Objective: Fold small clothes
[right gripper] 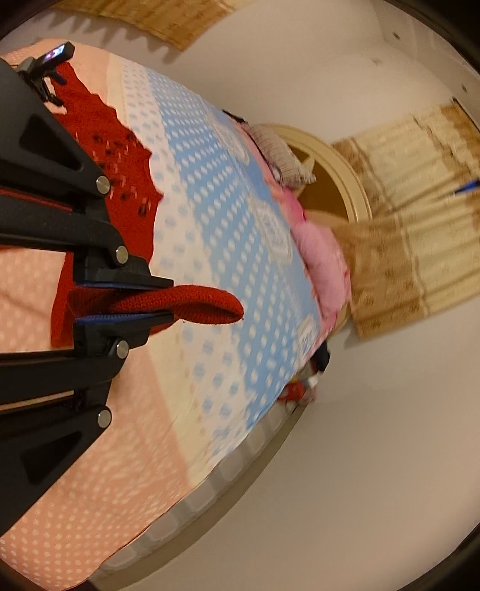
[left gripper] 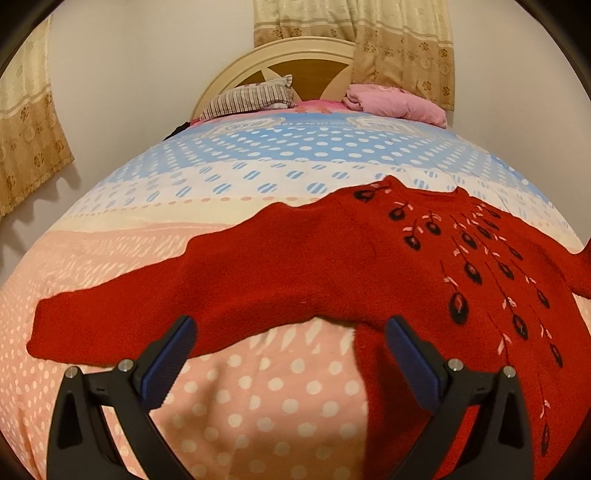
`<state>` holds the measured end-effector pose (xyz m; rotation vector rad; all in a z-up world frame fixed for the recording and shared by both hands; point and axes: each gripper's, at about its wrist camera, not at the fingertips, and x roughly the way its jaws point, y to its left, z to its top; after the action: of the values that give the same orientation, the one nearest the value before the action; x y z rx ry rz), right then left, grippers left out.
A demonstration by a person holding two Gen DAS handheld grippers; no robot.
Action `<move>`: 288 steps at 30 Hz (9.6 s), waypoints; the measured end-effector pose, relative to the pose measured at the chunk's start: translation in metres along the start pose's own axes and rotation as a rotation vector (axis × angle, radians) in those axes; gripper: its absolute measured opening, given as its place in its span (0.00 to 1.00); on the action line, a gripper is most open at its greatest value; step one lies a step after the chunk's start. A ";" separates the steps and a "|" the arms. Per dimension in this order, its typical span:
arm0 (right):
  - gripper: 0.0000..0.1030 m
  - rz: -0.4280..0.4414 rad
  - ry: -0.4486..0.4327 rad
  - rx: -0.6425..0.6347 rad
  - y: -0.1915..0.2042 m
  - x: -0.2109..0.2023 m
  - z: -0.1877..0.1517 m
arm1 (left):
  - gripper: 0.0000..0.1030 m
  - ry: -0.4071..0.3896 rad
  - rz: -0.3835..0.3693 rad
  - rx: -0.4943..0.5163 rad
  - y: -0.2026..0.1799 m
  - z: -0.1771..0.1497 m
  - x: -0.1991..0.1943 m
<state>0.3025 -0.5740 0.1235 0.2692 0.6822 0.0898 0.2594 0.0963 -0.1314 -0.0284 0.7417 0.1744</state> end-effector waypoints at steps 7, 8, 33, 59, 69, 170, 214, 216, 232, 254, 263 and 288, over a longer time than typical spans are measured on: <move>0.10 0.082 -0.007 -0.092 0.083 0.010 0.012 | 1.00 0.002 -0.025 -0.046 0.015 -0.007 0.004; 0.10 0.092 -0.006 -0.102 0.092 0.013 0.012 | 1.00 0.002 -0.028 -0.049 0.016 -0.008 0.004; 0.10 0.357 0.193 -0.339 0.313 0.139 -0.088 | 1.00 0.012 -0.085 -0.121 0.030 -0.015 0.009; 0.55 0.194 0.279 -0.300 0.153 0.137 -0.190 | 0.82 0.064 -0.269 0.009 -0.042 0.048 0.024; 0.62 0.220 0.287 -0.366 0.146 0.134 -0.240 | 0.14 0.086 -0.339 -0.063 -0.057 0.036 0.045; 0.79 0.242 0.280 -0.592 0.297 0.212 -0.248 | 0.04 -0.022 -0.062 -0.954 0.290 -0.075 0.021; 0.79 0.291 0.216 -0.425 0.167 0.108 -0.201 | 0.04 -0.214 -0.280 -0.590 0.150 0.089 -0.068; 0.79 0.291 0.217 -0.420 0.164 0.107 -0.204 | 0.04 -0.218 -0.294 -0.579 0.140 0.095 -0.070; 0.79 0.288 0.249 -0.397 0.142 0.102 -0.220 | 0.04 -0.225 -0.400 -0.538 0.064 0.133 -0.073; 0.79 0.296 0.293 -0.315 0.112 0.113 -0.240 | 0.04 -0.111 -0.569 -0.362 -0.106 0.141 -0.038; 0.80 0.284 0.289 -0.314 0.112 0.114 -0.244 | 0.05 -0.126 -0.450 -0.087 -0.209 0.100 -0.016; 0.80 0.264 0.287 -0.319 0.113 0.115 -0.245 | 0.90 0.069 0.018 0.024 -0.035 0.007 0.022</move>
<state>0.2373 -0.3932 -0.0975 0.0366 0.9014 0.4922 0.2863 0.0654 -0.1425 -0.0048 0.8134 0.1822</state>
